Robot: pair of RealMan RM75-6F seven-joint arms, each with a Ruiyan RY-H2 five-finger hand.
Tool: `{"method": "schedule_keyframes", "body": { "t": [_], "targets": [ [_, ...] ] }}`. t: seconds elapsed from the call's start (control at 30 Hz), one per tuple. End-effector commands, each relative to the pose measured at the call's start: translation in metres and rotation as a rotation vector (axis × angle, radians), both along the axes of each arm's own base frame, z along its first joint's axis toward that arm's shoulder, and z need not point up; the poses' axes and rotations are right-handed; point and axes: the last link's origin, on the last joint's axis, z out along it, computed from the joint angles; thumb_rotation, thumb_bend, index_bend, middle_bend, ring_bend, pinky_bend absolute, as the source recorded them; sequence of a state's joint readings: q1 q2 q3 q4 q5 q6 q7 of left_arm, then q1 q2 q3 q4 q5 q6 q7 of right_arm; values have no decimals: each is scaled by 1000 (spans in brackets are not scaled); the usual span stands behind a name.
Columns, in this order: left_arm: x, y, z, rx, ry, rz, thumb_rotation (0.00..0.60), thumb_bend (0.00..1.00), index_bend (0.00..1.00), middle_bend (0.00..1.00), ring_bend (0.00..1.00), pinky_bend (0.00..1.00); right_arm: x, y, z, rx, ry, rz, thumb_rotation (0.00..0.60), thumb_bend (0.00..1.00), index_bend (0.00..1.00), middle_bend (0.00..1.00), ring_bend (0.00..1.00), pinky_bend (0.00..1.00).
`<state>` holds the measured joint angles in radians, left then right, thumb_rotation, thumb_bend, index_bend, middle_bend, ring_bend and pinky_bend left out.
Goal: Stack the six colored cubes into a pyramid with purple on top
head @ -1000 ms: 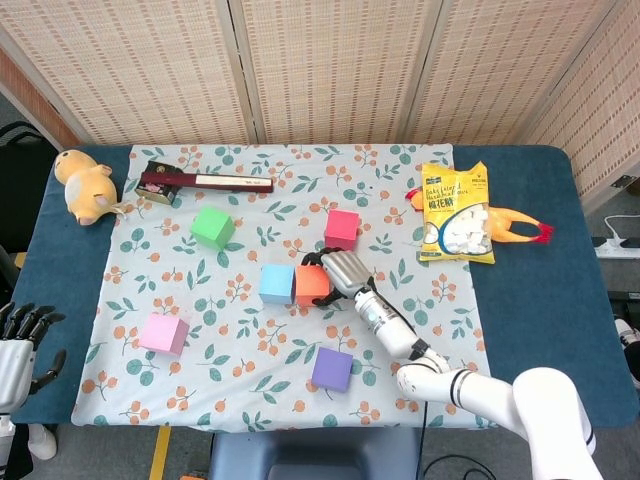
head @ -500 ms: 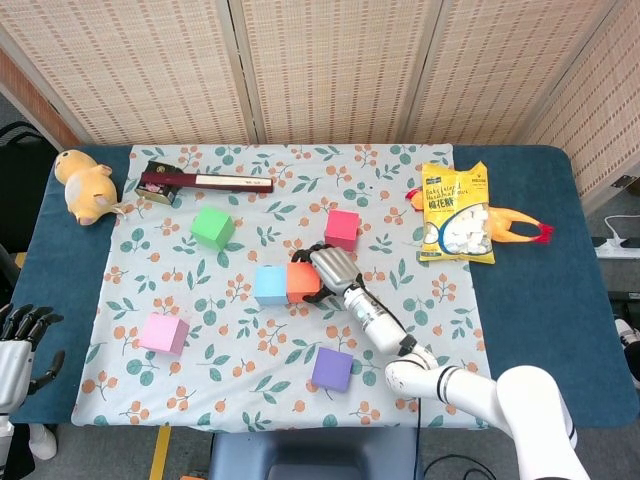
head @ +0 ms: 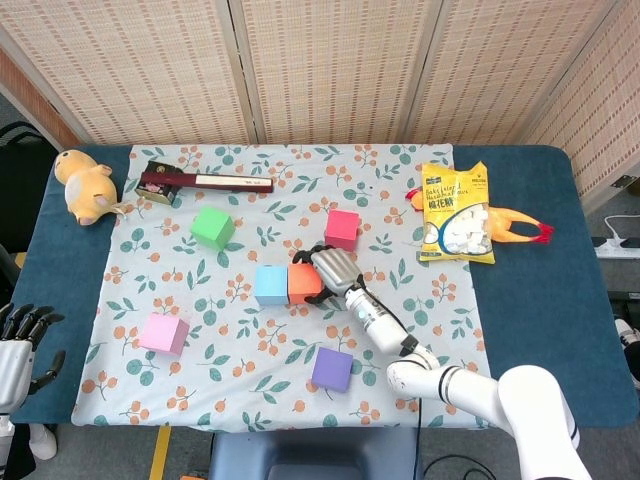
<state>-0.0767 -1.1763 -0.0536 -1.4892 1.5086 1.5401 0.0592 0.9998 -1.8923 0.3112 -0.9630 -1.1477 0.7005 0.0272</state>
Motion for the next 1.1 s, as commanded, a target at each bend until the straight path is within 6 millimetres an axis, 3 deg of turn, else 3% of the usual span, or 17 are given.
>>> {"method": "schedule_keyframes", "body": {
  "t": [0.03,0.53,0.77,1.1],
  "targets": [
    [0,0,0,0,0,1,600,380,294,205,134,86,1,0,-1,2,0,-1,600,114,284,437,218,247],
    [-2,-1,0,3,-4,2,600,381,294,205,135,85,2,0,-5,0,14,2,600,114,220,436,190,243],
    [-3,-1,0,4,-6,2,600,381,291,205,135,85,0,1,-5,0,22,4,600,114,27,326,117,184],
    [-3,-2,0,5,-6,2,600,378,291,205,135,85,2,2,-5,2,15,5,600,114,0,245,76,148]
  ]
}}
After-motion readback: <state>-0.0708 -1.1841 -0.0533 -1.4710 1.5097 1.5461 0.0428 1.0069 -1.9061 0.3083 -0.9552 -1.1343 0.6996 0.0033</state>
